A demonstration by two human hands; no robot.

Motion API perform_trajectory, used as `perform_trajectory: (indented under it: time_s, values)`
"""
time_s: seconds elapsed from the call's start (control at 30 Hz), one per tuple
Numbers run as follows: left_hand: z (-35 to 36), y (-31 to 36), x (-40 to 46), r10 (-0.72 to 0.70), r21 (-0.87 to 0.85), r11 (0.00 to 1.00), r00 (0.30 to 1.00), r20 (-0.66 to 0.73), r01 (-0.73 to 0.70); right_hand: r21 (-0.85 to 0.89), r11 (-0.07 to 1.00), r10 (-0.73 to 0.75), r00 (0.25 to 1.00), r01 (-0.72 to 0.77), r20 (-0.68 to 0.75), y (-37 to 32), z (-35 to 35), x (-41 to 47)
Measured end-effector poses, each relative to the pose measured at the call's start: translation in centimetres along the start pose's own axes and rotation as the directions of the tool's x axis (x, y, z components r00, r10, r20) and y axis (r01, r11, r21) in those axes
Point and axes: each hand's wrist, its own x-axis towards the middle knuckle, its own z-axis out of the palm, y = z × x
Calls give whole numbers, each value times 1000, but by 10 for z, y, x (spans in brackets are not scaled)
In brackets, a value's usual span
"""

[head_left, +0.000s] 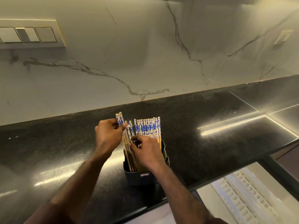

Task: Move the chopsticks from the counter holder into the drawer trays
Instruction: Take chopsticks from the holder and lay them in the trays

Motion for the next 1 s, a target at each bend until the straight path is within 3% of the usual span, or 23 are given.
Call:
perform_trajectory:
  time_s: [0.2, 0.4, 0.6, 0.77, 0.9, 1.0]
  values:
    - [-20, 47, 5, 5, -384, 920, 977, 214, 79, 304, 951, 46, 998, -54, 31, -5, -17, -6]
    - [-16, 88, -3, 60, -520, 843, 935, 349, 140, 645, 753, 75, 991, -130, 112, -2, -59, -34]
    - [29, 106, -36, 45, -514, 820, 866, 497, 252, 679, 704, 126, 978, -208, 169, 31, -109, -84]
    - [92, 113, -75, 40, -459, 833, 794, 606, 308, 636, 722, 256, 959, -274, 122, 77, -146, -133]
    - [155, 110, -117, 1, -409, 826, 724, 689, 388, 588, 707, 419, 903, -393, 100, 125, -177, -175]
    - [207, 97, -158, -65, -340, 818, 661, 748, 465, 579, 636, 530, 834, -510, 152, 166, -205, -211]
